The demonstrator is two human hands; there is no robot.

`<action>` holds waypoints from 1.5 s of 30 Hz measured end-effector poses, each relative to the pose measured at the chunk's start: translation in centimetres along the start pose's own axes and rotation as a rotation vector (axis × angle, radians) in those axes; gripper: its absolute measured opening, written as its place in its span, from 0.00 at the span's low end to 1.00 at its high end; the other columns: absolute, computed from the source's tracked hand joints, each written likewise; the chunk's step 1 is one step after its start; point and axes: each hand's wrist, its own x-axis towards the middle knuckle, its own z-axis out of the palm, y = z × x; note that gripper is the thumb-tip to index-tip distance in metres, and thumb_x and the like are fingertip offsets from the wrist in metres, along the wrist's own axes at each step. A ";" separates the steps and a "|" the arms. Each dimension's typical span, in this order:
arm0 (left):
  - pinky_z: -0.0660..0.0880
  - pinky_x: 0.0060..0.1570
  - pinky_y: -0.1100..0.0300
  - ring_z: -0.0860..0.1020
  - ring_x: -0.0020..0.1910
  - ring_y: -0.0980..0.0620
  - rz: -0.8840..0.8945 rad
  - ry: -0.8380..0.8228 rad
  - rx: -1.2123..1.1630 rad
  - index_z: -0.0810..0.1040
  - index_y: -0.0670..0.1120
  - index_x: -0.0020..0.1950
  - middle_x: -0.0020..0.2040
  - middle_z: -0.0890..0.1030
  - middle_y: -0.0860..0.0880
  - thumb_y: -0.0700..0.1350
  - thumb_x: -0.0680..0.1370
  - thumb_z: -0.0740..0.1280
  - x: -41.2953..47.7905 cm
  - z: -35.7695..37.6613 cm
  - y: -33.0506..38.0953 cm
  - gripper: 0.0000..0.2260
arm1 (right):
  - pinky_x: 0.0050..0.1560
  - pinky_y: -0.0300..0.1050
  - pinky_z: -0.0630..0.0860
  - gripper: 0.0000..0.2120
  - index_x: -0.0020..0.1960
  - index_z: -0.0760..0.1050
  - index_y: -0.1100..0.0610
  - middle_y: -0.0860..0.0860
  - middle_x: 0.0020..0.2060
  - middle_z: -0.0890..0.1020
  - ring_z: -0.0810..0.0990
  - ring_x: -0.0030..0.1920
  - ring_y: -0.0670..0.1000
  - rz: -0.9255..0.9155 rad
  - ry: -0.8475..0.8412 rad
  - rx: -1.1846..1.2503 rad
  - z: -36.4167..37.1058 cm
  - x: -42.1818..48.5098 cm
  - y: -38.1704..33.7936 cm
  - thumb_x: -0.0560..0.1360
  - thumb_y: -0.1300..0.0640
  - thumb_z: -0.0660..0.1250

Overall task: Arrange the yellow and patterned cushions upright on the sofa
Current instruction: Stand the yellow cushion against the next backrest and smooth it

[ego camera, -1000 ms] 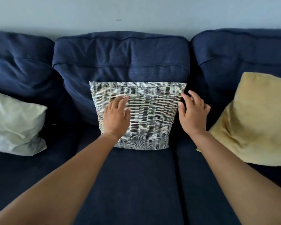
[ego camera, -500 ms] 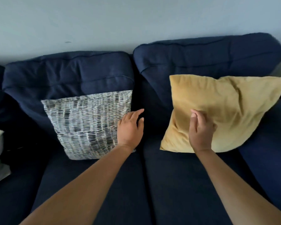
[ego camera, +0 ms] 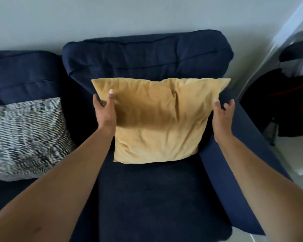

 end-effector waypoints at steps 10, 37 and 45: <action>0.74 0.39 0.70 0.81 0.43 0.62 0.071 0.294 -0.198 0.79 0.56 0.48 0.46 0.83 0.57 0.55 0.79 0.68 -0.9 -1.1 1.1 0.04 | 0.57 0.48 0.74 0.15 0.65 0.74 0.52 0.48 0.56 0.79 0.78 0.55 0.50 -0.122 -0.016 -0.095 5.0 3.5 -2.3 0.82 0.49 0.60; 0.51 0.77 0.45 0.55 0.80 0.44 0.348 0.548 0.416 0.53 0.52 0.82 0.82 0.56 0.45 0.57 0.81 0.60 1.6 -1.5 1.8 0.31 | 0.77 0.56 0.53 0.36 0.81 0.49 0.61 0.57 0.80 0.58 0.60 0.78 0.53 -0.508 0.282 -0.382 9.3 3.4 -3.0 0.82 0.43 0.57; 0.43 0.78 0.42 0.54 0.80 0.42 1.052 -0.009 1.010 0.59 0.39 0.79 0.80 0.58 0.41 0.48 0.84 0.53 -3.1 4.0 -5.2 0.25 | 0.79 0.56 0.46 0.26 0.81 0.53 0.57 0.54 0.81 0.56 0.52 0.81 0.53 -1.335 -0.246 -0.922 14.4 -2.5 0.8 0.85 0.51 0.48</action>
